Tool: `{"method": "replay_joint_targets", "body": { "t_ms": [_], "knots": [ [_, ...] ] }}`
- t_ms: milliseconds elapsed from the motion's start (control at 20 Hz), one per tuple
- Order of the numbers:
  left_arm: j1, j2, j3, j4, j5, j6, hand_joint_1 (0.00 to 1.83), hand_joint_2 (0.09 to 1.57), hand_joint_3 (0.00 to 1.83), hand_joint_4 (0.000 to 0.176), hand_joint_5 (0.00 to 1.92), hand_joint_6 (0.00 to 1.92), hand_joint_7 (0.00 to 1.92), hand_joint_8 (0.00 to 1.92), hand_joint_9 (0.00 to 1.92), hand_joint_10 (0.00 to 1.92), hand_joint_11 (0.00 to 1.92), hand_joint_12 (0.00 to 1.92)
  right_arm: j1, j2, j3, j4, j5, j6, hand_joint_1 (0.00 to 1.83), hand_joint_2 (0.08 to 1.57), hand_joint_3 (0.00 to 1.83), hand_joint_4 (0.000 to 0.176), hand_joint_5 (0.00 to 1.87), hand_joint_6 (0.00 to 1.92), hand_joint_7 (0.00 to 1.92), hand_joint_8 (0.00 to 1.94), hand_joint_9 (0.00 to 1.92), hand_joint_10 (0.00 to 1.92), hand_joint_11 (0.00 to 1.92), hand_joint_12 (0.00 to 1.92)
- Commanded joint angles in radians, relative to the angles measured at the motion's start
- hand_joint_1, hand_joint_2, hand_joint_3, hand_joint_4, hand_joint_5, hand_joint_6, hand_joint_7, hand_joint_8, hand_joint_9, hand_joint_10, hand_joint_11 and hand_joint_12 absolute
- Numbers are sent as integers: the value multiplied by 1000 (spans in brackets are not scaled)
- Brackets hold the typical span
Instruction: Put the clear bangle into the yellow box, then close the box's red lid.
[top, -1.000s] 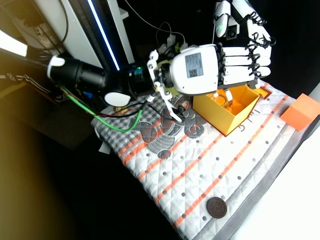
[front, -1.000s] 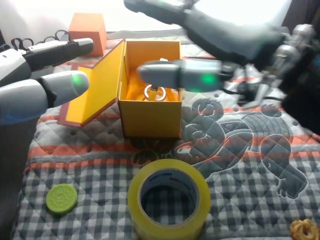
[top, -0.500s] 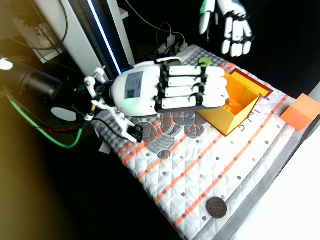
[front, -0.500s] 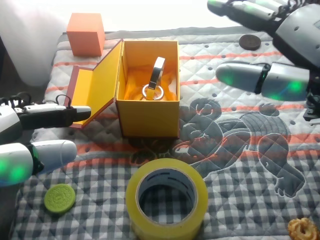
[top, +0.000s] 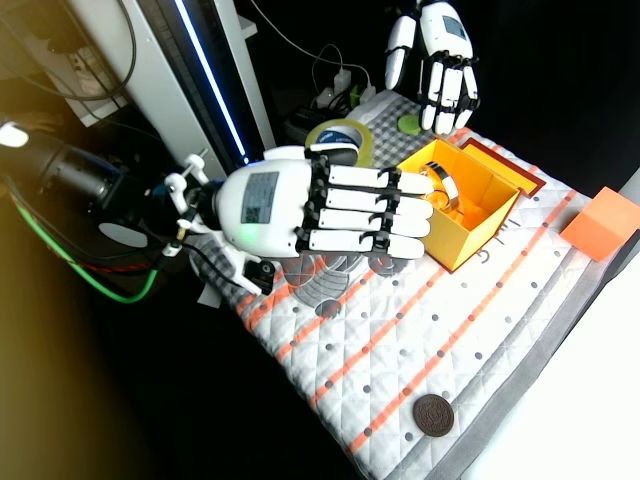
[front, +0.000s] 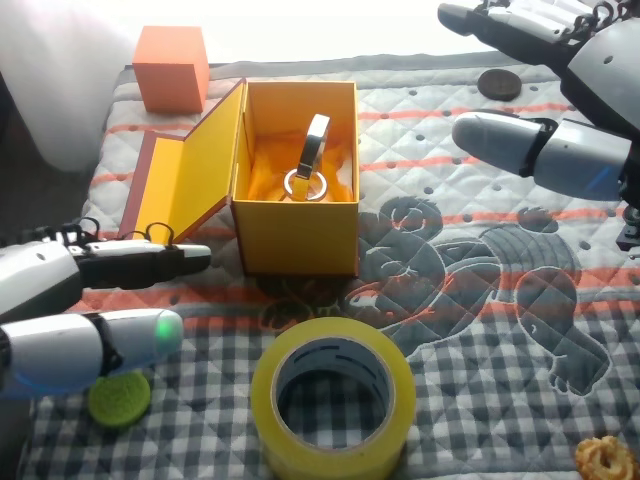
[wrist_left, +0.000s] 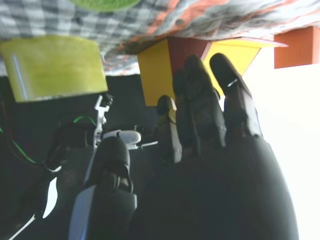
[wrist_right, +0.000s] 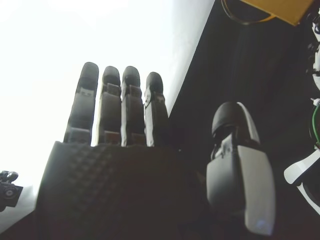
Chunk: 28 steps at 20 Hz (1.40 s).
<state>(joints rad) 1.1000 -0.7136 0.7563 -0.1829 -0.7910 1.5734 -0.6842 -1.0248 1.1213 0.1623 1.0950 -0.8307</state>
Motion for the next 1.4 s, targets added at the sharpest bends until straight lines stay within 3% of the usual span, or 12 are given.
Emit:
{"method": "replay_joint_targets", "body": {
  "t_ms": [0,100,200,400,500,650,700,750,800,1050,1150,1350],
  "knots": [
    [-21,-18,15,-7,-92,-6,103,1305,4,135,317,2,392,1,402,0,0,745,-2,9,-4,4,125,7,113,1234,0,49,276,1,299,1,194,1,0,438],
    [-53,-65,59,-38,-64,-6,204,1291,0,92,336,3,399,4,403,3,0,826,-10,15,-11,10,128,7,103,1246,3,34,269,0,277,0,185,2,0,423],
    [-67,-93,85,-62,-49,-6,146,1292,0,103,304,2,407,3,382,3,0,720,-19,18,-14,18,135,7,104,1263,8,48,264,0,290,6,202,8,0,414],
    [-71,-127,110,-131,-76,-6,95,1295,3,87,315,2,380,1,334,0,0,602,-41,33,-26,33,146,8,92,1277,0,33,249,0,260,0,179,1,0,328],
    [-63,-127,104,-151,-104,-6,14,1315,9,59,297,3,371,3,334,6,7,604,-56,40,-32,45,157,8,96,1266,0,39,267,6,266,2,180,1,0,314],
    [-50,-127,86,-144,-120,-6,0,1315,2,62,276,1,367,2,355,7,0,532,-84,47,-40,69,174,9,99,1255,0,51,285,4,267,0,167,0,0,258],
    [-44,-130,83,-152,-134,-6,0,1325,4,41,255,0,348,1,327,0,0,493,-89,47,-41,73,174,12,68,1264,0,45,303,1,291,1,184,2,0,283],
    [-37,-135,80,-164,-154,-7,0,1325,4,41,255,0,348,1,327,0,0,493,-93,46,-42,75,175,13,68,1264,0,45,303,1,291,1,184,2,0,283],
    [-28,-142,75,-180,-182,-7,0,1329,3,4,229,0,333,0,328,1,0,466,-96,46,-44,79,176,13,54,1272,0,47,296,0,308,1,190,1,0,325],
    [-15,-196,73,-271,-329,-12,0,1359,11,0,169,10,338,13,348,5,35,461,-128,46,-50,105,198,23,48,1262,0,75,317,3,306,2,168,1,0,286],
    [-16,-215,95,-284,-376,-84,1,1384,6,0,176,0,361,1,364,1,39,475,-137,46,-51,112,204,27,47,1244,0,94,322,4,308,3,171,4,0,251],
    [-45,-221,129,-276,-399,-151,0,1389,3,0,97,1,301,1,325,1,0,341,-143,47,-54,116,206,27,23,1276,7,88,297,0,312,3,185,6,4,266]
  ]
}}
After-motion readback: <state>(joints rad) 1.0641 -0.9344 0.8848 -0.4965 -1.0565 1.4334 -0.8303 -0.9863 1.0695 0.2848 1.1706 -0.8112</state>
